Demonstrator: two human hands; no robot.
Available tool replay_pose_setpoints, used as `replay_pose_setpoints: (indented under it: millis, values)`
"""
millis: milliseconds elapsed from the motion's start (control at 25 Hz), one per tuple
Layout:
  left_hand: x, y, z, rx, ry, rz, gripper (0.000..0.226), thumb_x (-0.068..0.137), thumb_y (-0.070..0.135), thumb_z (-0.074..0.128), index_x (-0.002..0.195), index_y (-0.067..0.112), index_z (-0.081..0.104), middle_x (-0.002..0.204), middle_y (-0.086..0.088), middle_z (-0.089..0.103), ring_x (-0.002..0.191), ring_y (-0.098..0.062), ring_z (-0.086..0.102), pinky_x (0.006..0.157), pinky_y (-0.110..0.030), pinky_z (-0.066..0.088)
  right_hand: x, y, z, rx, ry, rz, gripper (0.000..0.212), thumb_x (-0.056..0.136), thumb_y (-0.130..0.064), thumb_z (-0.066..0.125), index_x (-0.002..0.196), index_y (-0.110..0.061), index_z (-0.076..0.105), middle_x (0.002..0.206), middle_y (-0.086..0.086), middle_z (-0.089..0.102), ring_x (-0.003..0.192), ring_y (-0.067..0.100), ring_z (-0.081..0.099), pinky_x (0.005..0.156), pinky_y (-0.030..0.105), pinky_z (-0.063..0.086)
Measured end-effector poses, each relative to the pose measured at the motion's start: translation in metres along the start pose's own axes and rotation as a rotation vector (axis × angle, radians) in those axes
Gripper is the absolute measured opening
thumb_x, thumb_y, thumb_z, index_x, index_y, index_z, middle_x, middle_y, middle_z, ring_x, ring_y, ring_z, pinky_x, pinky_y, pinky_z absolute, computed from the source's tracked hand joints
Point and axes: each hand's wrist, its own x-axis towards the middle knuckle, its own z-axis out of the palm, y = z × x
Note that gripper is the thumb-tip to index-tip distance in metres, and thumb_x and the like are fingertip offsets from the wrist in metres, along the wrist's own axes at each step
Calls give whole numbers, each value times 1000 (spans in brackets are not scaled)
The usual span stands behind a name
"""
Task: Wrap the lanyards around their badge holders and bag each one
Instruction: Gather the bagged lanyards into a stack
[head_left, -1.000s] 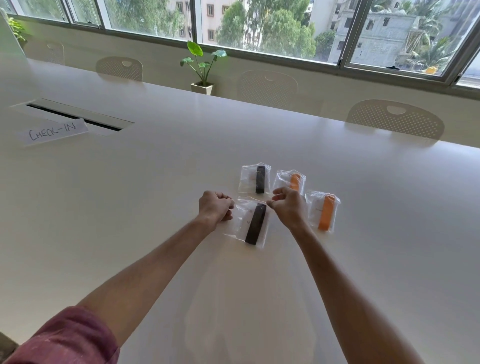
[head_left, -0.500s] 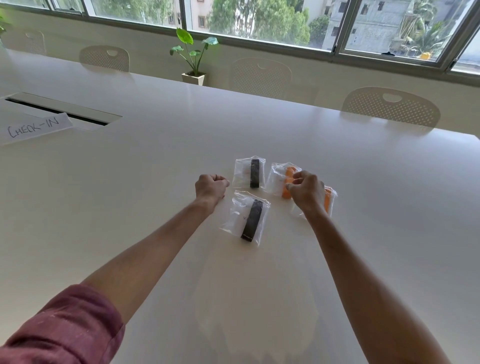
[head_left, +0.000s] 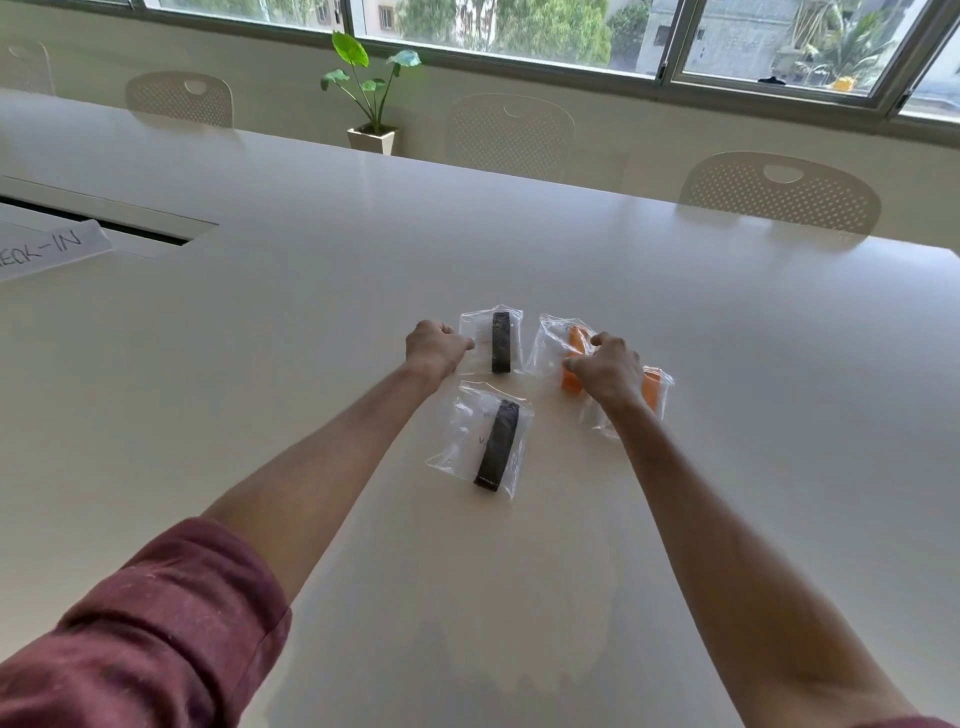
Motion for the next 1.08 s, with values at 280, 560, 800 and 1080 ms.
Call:
replay_pose_setpoints:
  millis: [280,560,800,1080]
  values:
    - [9,6,13,122,-9,6,28,66,18,81,71,17,54,69,-6,54,63,-20,48,57,-27,42,5,-2,7,-86,19,29,48,70,-20,63,117,-11,55,112,16,65,109,36,57,76,33,38]
    - [14,14,25,92,-79,-67,45,69,5,80,105,-13,60,108,-24,66,102,-31,64,78,-36,53,10,-6,10,20,19,55,57,69,-23,73,120,-8,54,109,15,66,108,35,58,77,32,39]
    - [8,21,27,-142,-155,-105,11,75,-4,70,82,0,62,76,-16,60,69,-23,59,63,-32,46,8,-6,9,237,45,164,68,73,-27,79,133,-10,52,113,13,70,113,30,60,99,40,46]
    - [-3,21,17,-403,-188,-135,30,79,-18,59,70,10,53,70,-8,56,59,-17,54,49,-27,51,3,0,-18,417,98,209,63,67,-22,82,125,-8,58,112,10,70,105,26,66,97,40,49]
